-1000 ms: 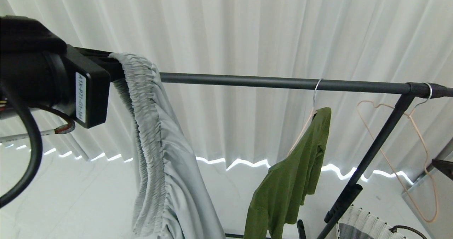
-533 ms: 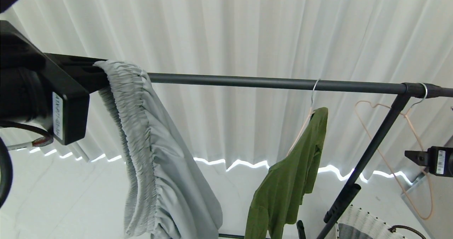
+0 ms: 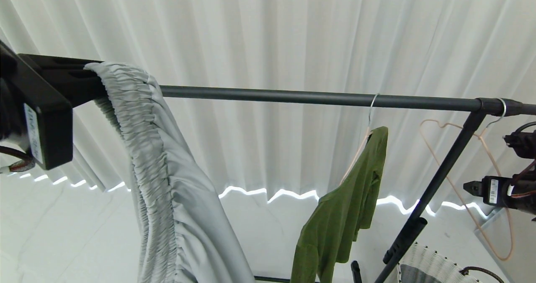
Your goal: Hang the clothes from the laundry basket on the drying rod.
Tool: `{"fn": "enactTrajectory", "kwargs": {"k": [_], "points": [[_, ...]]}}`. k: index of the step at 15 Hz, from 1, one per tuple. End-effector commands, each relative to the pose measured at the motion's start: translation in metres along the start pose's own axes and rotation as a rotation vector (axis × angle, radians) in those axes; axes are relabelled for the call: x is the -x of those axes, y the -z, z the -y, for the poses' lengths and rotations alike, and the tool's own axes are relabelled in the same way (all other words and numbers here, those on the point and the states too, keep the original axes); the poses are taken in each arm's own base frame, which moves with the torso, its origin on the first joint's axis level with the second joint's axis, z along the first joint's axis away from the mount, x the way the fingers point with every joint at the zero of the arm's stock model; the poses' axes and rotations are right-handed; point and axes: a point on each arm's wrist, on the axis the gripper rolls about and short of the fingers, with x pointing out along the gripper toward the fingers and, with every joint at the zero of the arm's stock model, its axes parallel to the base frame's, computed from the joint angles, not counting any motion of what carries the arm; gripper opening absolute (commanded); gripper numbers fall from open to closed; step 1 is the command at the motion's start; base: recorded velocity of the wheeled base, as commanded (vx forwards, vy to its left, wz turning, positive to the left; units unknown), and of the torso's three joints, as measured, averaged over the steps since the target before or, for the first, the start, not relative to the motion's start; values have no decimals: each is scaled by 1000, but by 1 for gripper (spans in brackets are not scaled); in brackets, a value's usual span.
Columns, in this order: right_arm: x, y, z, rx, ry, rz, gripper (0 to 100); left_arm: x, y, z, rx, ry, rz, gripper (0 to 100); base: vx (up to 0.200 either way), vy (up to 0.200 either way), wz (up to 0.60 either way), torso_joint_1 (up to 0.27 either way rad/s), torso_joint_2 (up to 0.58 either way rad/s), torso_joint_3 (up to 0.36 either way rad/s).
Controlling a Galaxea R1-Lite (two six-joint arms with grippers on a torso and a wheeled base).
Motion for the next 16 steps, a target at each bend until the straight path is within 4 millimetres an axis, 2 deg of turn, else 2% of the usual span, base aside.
{"fn": "enactTrajectory", "kwargs": {"k": [1,3,4,11,16], "points": [[-5,2,-2,7,3,-20,100,-1,0,1,-1,2,-3,0,0,0,0,0,0,0],[-5,2,-2,4,1,-18,100,-2,2,2,-5,4,-10,0,0,0,0,0,0,0],[-7,1,-3,-1,-2,-4,0,-1,2,2,-4,5,-8,0,0,0,0,0,0,0],[-7,-2,-4,-8,-9,22,0,0,3,1,-5,3,-7,0,0,0,0,0,0,0],[15,-10,2,-36,-28,102,0,1,3,1,0,2,-5,0,0,0,0,0,0,0]]}}
